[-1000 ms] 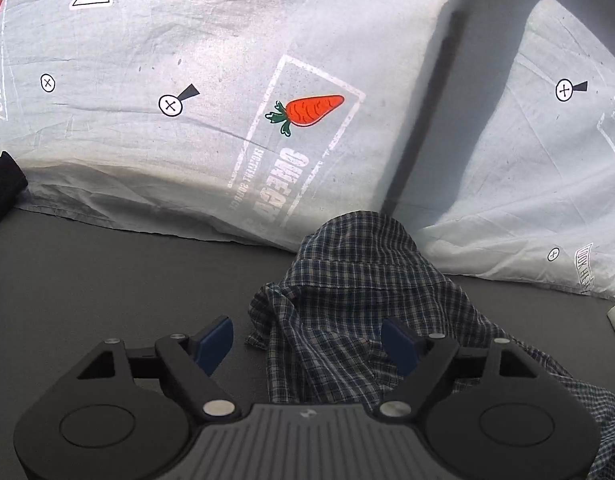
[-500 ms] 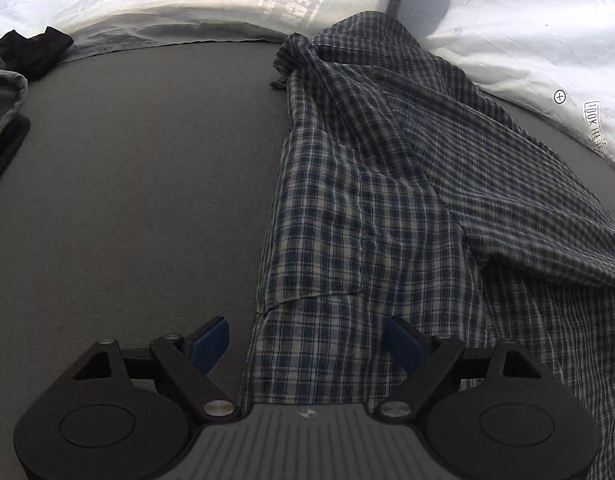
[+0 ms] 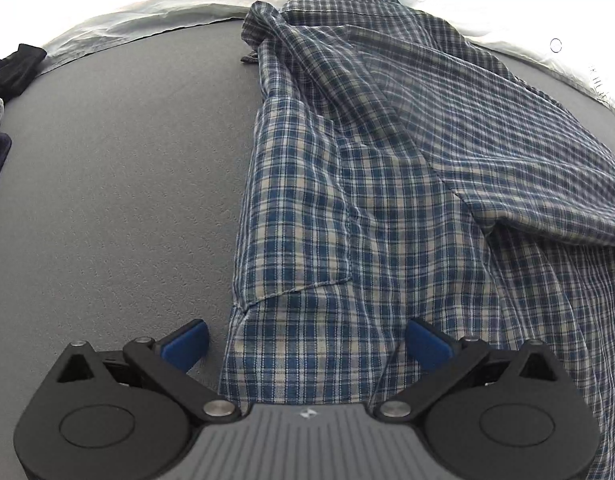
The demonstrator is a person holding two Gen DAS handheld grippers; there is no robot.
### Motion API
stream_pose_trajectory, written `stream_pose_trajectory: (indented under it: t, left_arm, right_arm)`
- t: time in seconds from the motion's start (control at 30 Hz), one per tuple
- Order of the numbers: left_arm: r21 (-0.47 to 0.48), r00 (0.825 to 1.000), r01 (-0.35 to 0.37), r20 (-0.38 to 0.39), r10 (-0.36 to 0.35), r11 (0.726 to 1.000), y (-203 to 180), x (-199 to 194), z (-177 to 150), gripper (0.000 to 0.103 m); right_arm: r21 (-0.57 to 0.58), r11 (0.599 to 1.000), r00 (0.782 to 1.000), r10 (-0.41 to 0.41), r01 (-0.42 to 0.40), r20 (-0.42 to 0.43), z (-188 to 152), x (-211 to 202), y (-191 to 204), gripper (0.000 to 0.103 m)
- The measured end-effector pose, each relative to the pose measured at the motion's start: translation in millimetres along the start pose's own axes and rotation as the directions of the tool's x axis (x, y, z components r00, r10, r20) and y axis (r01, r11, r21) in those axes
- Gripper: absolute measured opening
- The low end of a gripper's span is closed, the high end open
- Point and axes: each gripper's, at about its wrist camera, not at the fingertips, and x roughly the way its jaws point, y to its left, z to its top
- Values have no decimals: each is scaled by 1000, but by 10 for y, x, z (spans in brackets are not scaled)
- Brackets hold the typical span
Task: Fold clothes
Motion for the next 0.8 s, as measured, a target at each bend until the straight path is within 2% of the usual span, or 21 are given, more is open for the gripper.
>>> stream_pose_trajectory:
  t: [0.2,0.33,0.43,0.47,0.53,0.57,0.67,0.8]
  left_arm:
    - [-1,1000,-2,1,2,1000,-24,16,34,103]
    - [-6,1000,-7,6,7,1000,-47,24,45,103]
    - [-7,1000,-7,16,7,1000,-52,24,36,103]
    - [-6,1000,-6,18,6,1000,-47,17,29,103]
    - [-3,1000,-4,22,4,1000,-16,-13,-2,103]
    - [-2,1000,-3,24,3,1000,3,-31,-21,103]
    - [2,1000,0,29,0,1000,28,-53,-44,103]
    - [2,999,0,34,0,1000,50,-80,-74,103]
  right_arm:
    - [35,999,1000,20,-19,-12,54,132,-13,77]
    - [29,1000,1000,1,0,-22,57,182,22,76]
    - [14,1000,999,9,-9,-33,31,201,49,73]
    - [8,1000,999,13,-12,-37,22,207,58,68]
    - [9,1000,999,24,-24,-48,10,218,62,48]
    - [20,999,998,34,-33,-54,10,222,51,32]
    - [88,993,996,82,-79,-28,23,171,11,23]
    - [132,978,987,162,-164,24,94,21,31,21]
